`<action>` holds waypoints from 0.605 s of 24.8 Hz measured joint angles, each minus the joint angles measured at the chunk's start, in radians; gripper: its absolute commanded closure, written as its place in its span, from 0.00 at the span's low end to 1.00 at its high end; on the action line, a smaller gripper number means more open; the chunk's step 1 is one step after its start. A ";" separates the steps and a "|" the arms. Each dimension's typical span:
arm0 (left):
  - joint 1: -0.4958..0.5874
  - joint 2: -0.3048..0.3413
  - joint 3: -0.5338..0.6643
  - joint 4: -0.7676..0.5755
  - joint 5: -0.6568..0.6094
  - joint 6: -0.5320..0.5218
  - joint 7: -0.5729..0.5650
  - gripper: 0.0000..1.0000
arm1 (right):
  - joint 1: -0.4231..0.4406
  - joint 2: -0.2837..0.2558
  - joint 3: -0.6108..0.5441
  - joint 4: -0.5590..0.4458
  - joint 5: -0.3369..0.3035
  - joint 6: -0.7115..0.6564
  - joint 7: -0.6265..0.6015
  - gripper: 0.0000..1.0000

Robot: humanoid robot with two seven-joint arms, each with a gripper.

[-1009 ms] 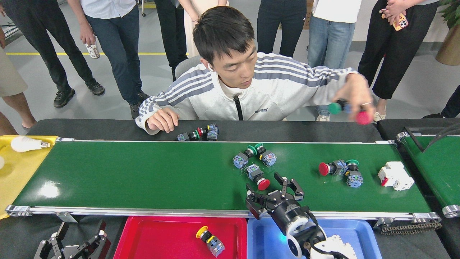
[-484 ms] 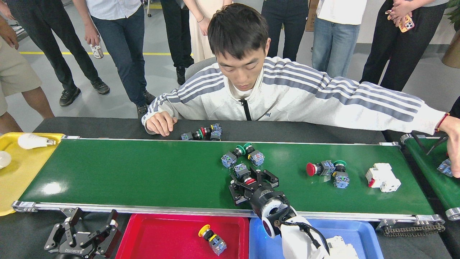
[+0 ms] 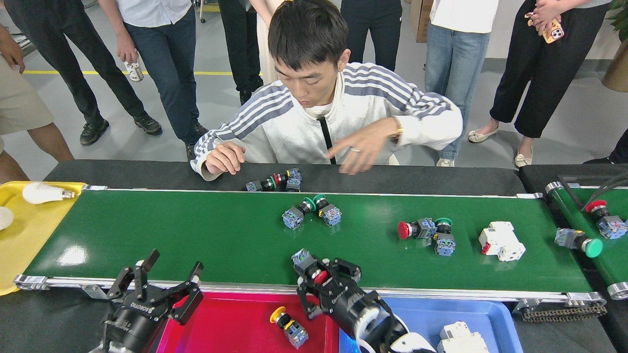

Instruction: Pick switch part from conveyor to tray

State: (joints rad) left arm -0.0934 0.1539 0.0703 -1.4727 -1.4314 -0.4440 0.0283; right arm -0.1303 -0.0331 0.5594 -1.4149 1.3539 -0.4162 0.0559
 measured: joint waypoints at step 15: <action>-0.250 0.023 -0.148 0.386 0.000 0.008 -0.004 0.00 | 0.244 0.102 -0.465 -0.128 -0.019 0.217 -0.093 0.01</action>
State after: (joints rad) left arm -0.3438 0.1766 -0.0781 -1.0868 -1.4315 -0.4362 0.0247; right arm 0.1135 0.0686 0.0940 -1.5430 1.3344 -0.1996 -0.0372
